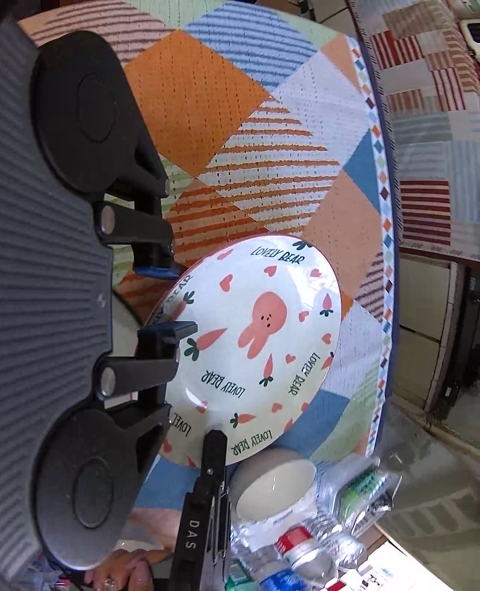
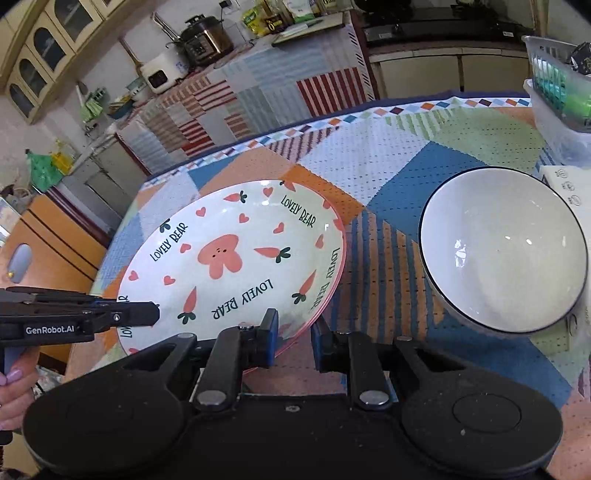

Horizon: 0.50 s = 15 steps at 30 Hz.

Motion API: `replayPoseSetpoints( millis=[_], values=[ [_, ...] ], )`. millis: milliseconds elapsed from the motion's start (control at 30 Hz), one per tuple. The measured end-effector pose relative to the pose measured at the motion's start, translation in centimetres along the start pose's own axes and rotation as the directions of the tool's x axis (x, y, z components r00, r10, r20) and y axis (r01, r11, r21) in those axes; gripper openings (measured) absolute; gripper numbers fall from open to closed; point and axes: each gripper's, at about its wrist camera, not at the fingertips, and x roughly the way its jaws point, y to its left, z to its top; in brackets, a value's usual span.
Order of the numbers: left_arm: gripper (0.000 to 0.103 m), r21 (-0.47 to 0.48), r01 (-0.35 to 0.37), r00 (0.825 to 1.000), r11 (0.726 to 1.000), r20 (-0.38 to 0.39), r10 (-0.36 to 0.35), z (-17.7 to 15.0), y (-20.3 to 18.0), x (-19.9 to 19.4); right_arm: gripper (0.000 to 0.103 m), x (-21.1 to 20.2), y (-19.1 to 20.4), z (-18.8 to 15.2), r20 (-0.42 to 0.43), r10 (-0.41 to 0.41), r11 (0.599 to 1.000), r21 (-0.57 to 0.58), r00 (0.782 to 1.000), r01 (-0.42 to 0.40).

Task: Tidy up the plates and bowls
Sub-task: 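Carry the bunny plate onto the white plate and open the right gripper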

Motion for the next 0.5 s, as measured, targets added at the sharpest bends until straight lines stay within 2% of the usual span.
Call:
replayPoseSetpoints(
  millis=[500],
  values=[
    [0.021, 0.078, 0.033, 0.995, 0.996, 0.091, -0.040, -3.1, -2.8, -8.9, 0.023, -7.7, 2.5, -2.6, 0.119, 0.086, 0.994, -0.073, 0.989, -0.078]
  ],
)
